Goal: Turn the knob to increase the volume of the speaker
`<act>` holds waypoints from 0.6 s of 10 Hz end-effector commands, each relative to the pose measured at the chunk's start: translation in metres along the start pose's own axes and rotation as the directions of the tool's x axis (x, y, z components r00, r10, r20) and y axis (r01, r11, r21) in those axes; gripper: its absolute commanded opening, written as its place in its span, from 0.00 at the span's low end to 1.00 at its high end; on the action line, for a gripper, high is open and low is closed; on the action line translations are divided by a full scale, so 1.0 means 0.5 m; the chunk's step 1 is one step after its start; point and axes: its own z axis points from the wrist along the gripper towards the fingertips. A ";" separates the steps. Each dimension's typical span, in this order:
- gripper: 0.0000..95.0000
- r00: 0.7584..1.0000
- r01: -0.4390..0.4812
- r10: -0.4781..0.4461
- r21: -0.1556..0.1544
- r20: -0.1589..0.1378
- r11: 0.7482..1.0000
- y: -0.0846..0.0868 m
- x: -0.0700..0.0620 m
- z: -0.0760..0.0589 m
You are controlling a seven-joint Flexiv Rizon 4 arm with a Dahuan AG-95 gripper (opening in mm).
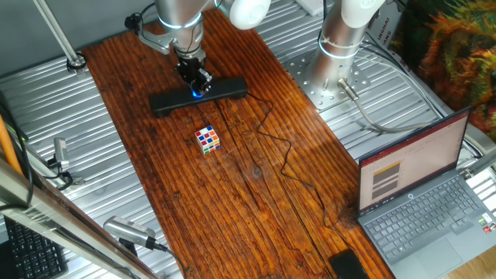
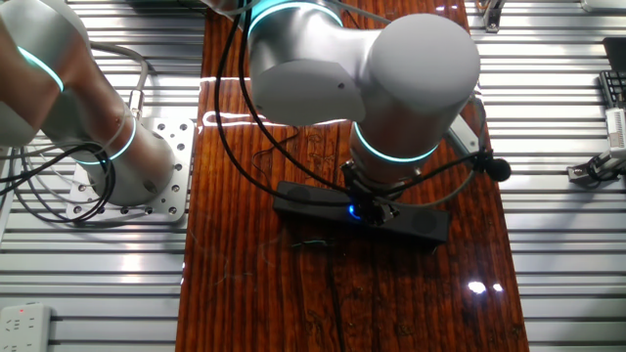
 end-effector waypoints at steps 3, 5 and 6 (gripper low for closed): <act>0.00 1.000 -0.016 0.016 0.002 -0.003 1.000 -0.001 0.000 0.001; 0.00 1.000 -0.015 0.015 0.012 0.000 1.000 -0.001 0.000 0.002; 0.00 1.000 -0.016 0.016 0.012 -0.002 1.000 -0.001 0.000 0.002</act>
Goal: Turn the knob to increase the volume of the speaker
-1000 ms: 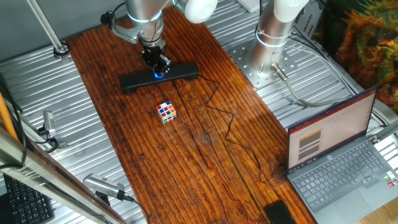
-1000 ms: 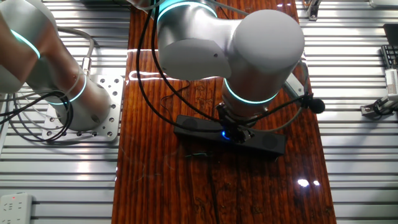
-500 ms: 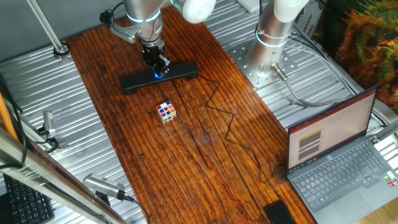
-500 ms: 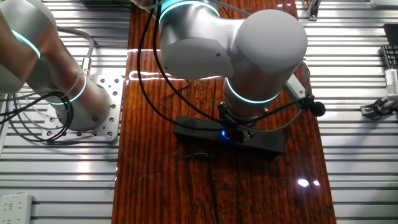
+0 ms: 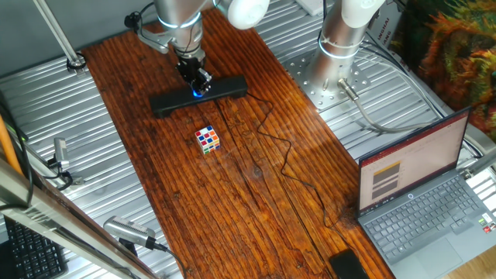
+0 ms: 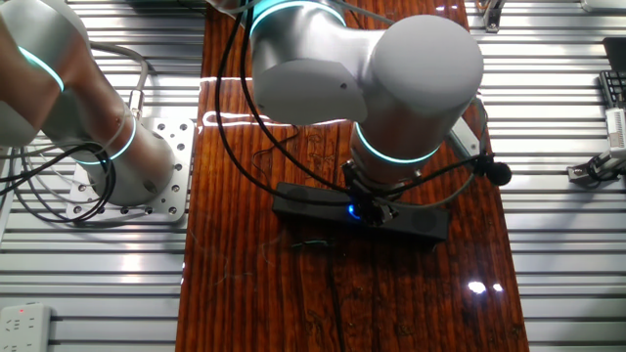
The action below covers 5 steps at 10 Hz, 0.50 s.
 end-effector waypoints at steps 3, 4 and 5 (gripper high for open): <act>0.20 1.000 0.002 -0.002 -0.014 0.004 1.000 0.000 0.003 0.001; 0.60 1.000 0.013 -0.013 -0.004 -0.003 1.000 0.000 0.003 0.001; 0.60 1.000 0.030 -0.030 0.009 -0.008 1.000 0.000 0.003 0.001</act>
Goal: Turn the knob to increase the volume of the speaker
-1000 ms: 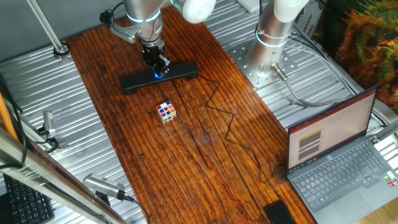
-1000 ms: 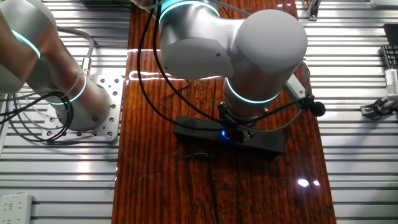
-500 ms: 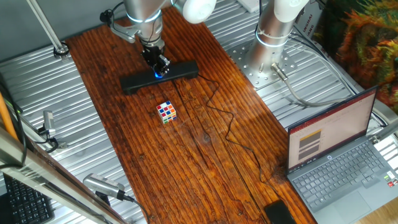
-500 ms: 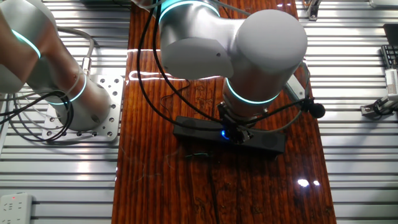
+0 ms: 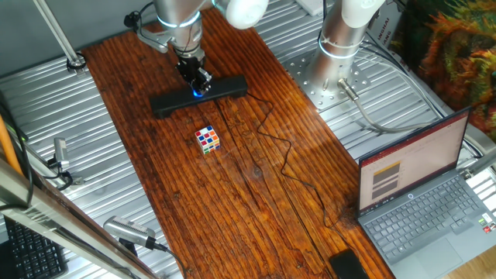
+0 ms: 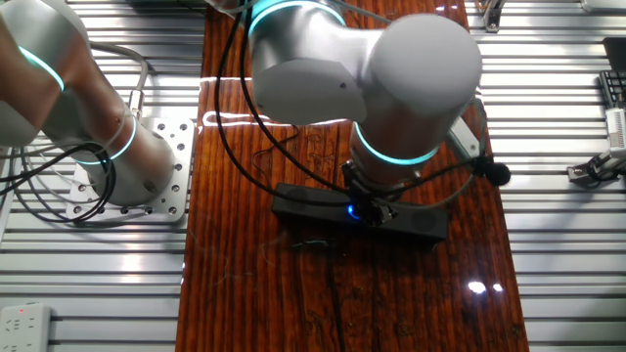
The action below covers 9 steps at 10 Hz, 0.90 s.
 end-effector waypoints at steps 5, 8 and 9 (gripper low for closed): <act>0.80 0.999 0.038 -0.037 0.047 -0.031 0.998 0.002 0.002 -0.002; 0.60 0.997 0.064 -0.061 0.078 -0.048 0.995 0.004 0.004 -0.014; 0.60 0.997 0.064 -0.060 0.081 -0.046 0.995 0.005 0.003 -0.018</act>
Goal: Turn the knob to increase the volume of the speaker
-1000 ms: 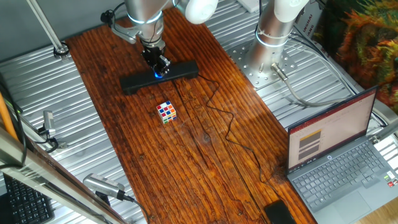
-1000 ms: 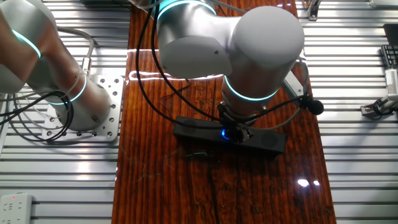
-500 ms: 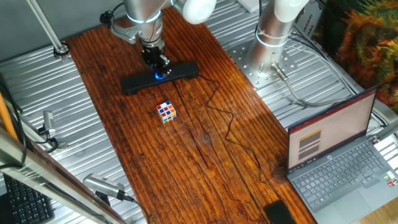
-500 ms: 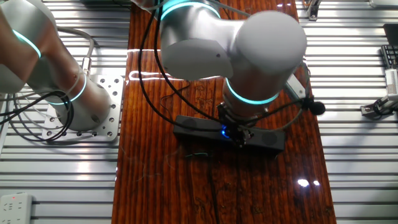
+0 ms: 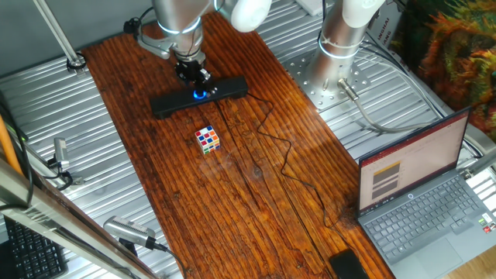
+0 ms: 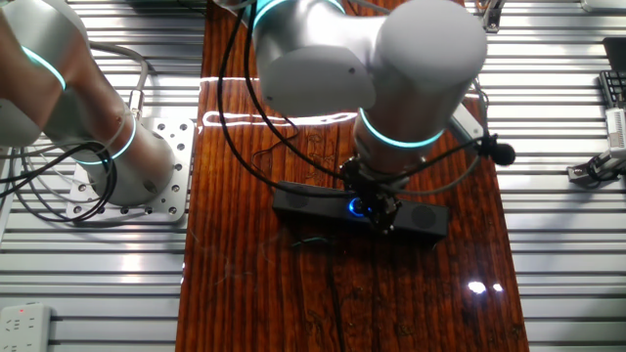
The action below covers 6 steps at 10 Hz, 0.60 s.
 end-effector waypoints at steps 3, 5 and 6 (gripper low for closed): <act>0.60 1.000 0.014 -0.015 0.035 0.011 0.999 0.004 0.000 -0.022; 0.60 1.000 0.011 -0.012 0.043 0.025 0.999 0.006 -0.003 -0.035; 0.60 1.000 0.010 -0.011 0.041 0.022 0.999 0.007 -0.005 -0.039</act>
